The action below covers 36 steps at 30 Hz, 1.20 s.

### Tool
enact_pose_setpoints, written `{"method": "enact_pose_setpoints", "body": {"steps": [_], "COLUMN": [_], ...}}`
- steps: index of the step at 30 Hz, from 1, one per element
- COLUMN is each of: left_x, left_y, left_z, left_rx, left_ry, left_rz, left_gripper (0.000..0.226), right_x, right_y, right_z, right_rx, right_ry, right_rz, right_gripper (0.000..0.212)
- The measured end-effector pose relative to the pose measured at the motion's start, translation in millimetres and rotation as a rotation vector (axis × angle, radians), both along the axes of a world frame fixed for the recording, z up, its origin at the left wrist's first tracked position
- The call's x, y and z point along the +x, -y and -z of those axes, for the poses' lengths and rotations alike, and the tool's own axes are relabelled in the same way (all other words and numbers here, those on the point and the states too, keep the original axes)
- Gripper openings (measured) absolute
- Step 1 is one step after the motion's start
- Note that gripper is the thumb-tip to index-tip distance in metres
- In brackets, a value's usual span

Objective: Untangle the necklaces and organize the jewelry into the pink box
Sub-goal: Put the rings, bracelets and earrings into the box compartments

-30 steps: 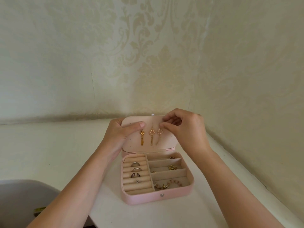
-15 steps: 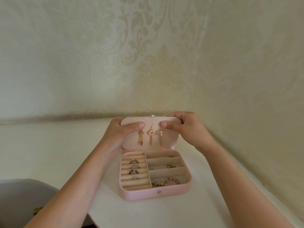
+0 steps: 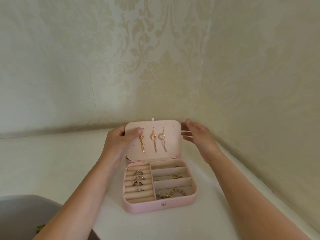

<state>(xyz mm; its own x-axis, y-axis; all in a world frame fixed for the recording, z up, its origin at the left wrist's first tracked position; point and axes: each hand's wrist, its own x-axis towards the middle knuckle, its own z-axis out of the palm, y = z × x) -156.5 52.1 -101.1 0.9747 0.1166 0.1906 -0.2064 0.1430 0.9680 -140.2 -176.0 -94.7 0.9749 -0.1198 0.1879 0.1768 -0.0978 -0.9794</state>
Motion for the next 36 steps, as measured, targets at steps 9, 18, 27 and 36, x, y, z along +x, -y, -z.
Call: {"method": "enact_pose_setpoints", "body": {"steps": [9,18,27,36], "left_x": [10,8,8,2], "left_y": [-7,-1,-8,-5], "left_z": [13,12,12,0], "left_rx": [0.011,-0.006,-0.176,-0.062], "left_ry": [-0.177,-0.196,-0.322,-0.359], "left_rz": [-0.099,-0.107,-0.068,0.077], "left_gripper": [0.008,0.011,0.040,0.014], "right_x": [8,12,11,1], "right_y": [-10,-10,-11,-15], "right_z": [17,13,15,11], "right_rx": [-0.421,0.133,0.370,0.307], "right_ry": [-0.200,-0.292,-0.305,-0.292], "right_rz": [-0.155,-0.254,-0.316,-0.374], "right_gripper": [0.031,0.018,0.040,0.029]}}
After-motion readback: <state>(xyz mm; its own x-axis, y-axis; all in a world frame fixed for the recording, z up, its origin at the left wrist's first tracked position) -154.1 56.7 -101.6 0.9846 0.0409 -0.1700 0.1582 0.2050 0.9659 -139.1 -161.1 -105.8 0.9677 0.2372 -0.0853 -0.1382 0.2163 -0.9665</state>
